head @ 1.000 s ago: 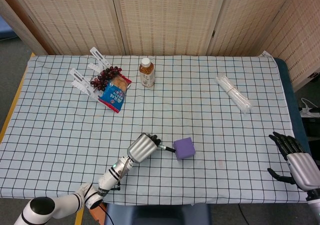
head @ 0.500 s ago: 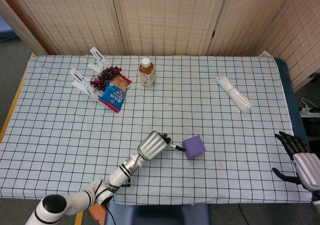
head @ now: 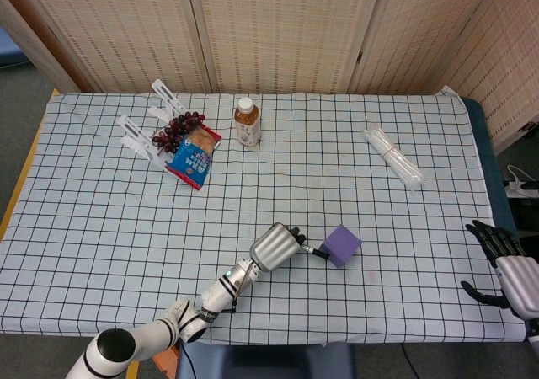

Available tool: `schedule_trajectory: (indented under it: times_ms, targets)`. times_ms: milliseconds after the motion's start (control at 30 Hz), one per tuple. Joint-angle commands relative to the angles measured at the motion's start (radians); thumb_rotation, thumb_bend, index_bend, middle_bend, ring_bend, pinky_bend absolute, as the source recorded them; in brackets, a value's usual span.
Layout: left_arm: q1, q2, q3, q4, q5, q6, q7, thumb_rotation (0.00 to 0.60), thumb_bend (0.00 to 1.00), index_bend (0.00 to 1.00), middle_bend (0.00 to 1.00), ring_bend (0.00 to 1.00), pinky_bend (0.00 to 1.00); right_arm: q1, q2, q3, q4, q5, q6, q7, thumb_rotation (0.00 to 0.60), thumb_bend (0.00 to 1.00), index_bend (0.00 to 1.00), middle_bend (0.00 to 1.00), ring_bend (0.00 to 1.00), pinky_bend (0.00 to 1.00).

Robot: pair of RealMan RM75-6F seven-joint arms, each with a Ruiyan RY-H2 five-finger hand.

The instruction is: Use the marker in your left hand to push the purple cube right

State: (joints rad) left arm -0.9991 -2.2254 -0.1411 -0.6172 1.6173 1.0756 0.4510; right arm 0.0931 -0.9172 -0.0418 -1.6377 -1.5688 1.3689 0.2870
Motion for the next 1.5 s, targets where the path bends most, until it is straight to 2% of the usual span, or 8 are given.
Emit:
schedule_trajectory:
  times_ms: [33,333,667,933,1100,1200,1333,1500]
  targets:
    - [-0.012,-0.012,-0.003,0.011,0.002,0.008,-0.004,0.6,0.58,0.81,0.83,0.76,0.89,0.001,-0.001,0.001,-0.001,0.001,-0.001,-0.002,0.6,0.17,0.0,0.0,0.0,0.0]
    - [0.093,0.068,0.077,-0.07,0.031,0.119,0.034,0.6,0.58,0.81,0.83,0.76,0.89,0.001,-0.001,0.0,-0.001,-0.007,-0.001,-0.001,0.6,0.17,0.0,0.0,0.0,0.0]
    - [0.386,0.375,0.21,-0.266,0.028,0.34,0.078,0.6,0.58,0.79,0.81,0.77,0.89,0.019,-0.019,-0.016,-0.022,-0.049,-0.029,-0.048,0.6,0.17,0.0,0.0,0.0,0.0]
    - [0.503,0.477,0.23,-0.238,-0.029,0.337,0.021,0.6,0.57,0.71,0.76,0.77,0.89,0.031,-0.037,-0.018,-0.043,-0.052,-0.045,-0.086,0.6,0.17,0.0,0.0,0.0,0.0]
    - [0.532,0.481,0.241,-0.208,-0.038,0.294,-0.017,0.6,0.51,0.49,0.65,0.75,0.88,0.038,-0.047,-0.018,-0.048,-0.047,-0.059,-0.106,0.6,0.17,0.0,0.0,0.0,0.0]
    - [0.533,0.477,0.233,-0.205,-0.038,0.285,-0.038,0.6,0.48,0.28,0.49,0.67,0.83,0.039,-0.049,-0.018,-0.05,-0.047,-0.058,-0.113,0.6,0.17,0.0,0.0,0.0,0.0]
    - [0.538,0.482,0.217,-0.231,-0.051,0.265,-0.051,0.6,0.43,0.03,0.21,0.4,0.67,0.037,-0.049,-0.019,-0.05,-0.047,-0.052,-0.116,0.6,0.17,0.0,0.0,0.0,0.0]
    - [0.559,0.521,0.204,-0.316,-0.046,0.3,-0.045,0.6,0.41,0.0,0.1,0.21,0.53,0.032,-0.047,-0.016,-0.048,-0.039,-0.042,-0.115,0.6,0.17,0.0,0.0,0.0,0.0]
